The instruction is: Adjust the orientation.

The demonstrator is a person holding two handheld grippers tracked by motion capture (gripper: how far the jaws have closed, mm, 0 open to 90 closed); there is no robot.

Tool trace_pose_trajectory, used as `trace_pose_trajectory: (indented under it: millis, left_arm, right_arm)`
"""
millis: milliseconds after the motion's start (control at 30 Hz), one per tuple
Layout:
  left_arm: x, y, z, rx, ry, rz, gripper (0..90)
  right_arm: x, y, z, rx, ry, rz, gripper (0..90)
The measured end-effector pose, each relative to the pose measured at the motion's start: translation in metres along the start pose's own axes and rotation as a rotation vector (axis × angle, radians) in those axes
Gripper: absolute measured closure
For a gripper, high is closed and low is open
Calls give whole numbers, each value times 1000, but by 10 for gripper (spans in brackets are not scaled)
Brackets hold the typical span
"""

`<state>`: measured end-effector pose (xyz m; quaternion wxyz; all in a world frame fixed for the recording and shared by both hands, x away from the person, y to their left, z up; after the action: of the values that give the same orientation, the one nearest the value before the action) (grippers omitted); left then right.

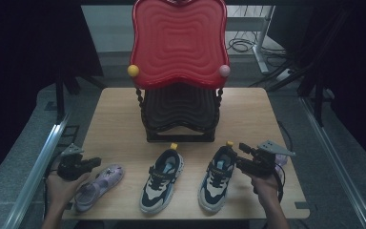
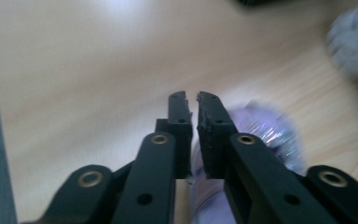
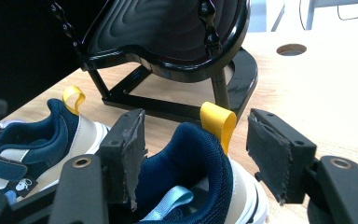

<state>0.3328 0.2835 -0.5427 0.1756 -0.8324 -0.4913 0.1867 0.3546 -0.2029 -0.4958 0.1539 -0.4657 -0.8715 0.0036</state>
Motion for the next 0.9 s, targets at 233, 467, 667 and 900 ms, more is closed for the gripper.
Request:
trace_pose_trajectory:
  millis: [233, 467, 667, 900]
  left_arm:
    - [-27, -1, -35, -78, 9, 44, 641]
    - [-49, -8, -69, -181, -15, 92, 527]
    - [-68, -11, -92, -266, -45, 122, 501]
    - [-78, 0, -92, -269, -55, 158, 496]
  right_arm:
    - [0, -1, -1, -4, -1, 1, 376]
    - [-2, -3, -1, -9, 5, 8, 376]
    - [-3, -5, 0, -5, 0, 11, 376]
    - [-16, -24, -5, -21, -26, 38, 376]
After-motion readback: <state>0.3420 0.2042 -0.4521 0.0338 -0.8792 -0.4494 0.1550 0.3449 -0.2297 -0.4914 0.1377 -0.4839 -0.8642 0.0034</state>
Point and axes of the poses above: each handheld gripper's, and its own axes: y roughly forward along the jaws, z roughly out of its underside, x roughly to its left, the point moved 9 cm from there along y, roughly forward along the jaws, and after that the axes turned 14 degrees about -x, right-handed, at the moved point
